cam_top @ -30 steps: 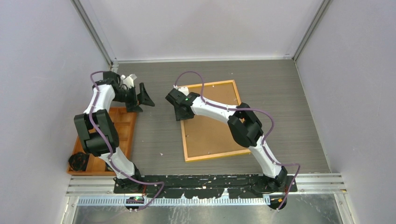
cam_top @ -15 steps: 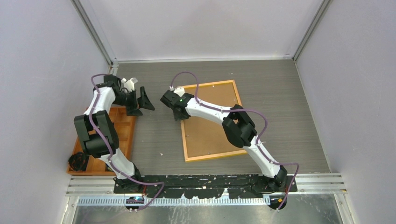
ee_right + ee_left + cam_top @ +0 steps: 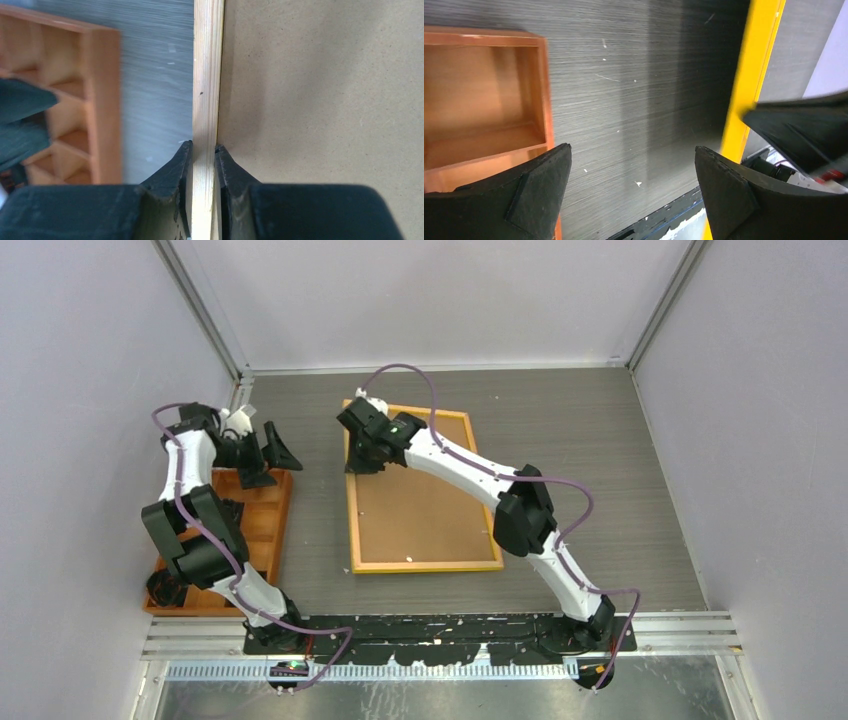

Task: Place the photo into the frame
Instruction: Turn over the photo frame at the center of the board.

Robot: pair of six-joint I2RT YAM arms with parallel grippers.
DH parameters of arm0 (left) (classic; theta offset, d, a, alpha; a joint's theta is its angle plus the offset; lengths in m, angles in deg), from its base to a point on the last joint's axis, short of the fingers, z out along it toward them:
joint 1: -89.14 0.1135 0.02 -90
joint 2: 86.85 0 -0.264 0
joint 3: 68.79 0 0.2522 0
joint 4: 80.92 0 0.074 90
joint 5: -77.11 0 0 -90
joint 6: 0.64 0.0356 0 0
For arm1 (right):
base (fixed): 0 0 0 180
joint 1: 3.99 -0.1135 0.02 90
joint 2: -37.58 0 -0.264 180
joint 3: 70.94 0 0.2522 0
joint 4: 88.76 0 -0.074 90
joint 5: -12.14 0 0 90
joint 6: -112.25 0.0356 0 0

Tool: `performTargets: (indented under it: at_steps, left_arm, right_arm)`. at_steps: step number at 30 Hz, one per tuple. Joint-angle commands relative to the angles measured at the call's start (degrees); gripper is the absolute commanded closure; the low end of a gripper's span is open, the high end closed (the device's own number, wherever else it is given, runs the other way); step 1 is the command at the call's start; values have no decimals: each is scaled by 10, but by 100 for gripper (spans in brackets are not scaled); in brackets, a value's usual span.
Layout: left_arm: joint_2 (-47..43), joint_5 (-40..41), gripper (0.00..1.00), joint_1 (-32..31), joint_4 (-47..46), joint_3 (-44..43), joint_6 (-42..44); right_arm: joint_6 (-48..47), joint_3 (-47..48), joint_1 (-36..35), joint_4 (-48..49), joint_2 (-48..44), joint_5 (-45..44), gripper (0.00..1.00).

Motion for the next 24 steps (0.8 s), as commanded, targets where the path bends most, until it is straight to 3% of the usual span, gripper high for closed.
performTargets:
  at_steps: [1, 5, 11, 19, 24]
  left_arm:
    - [-34, -24, 6, 25, 31, -25, 3]
    - [-74, -53, 8, 25, 21, -21, -20]
    - [-117, -83, 10, 25, 36, -59, -59]
    - [-149, -95, 12, 19, -12, -71, -119]
    - [-159, -74, 13, -31, -74, -85, -172]
  right_arm:
    - [84, 10, -3, 157, -129, 100, 99]
    - [158, -20, 8, 270, -161, 164, 99]
    - [226, -12, 31, 342, -183, 220, 99]
    - [354, -269, 82, 575, -275, 258, 99]
    - [358, -339, 108, 592, -311, 274, 99]
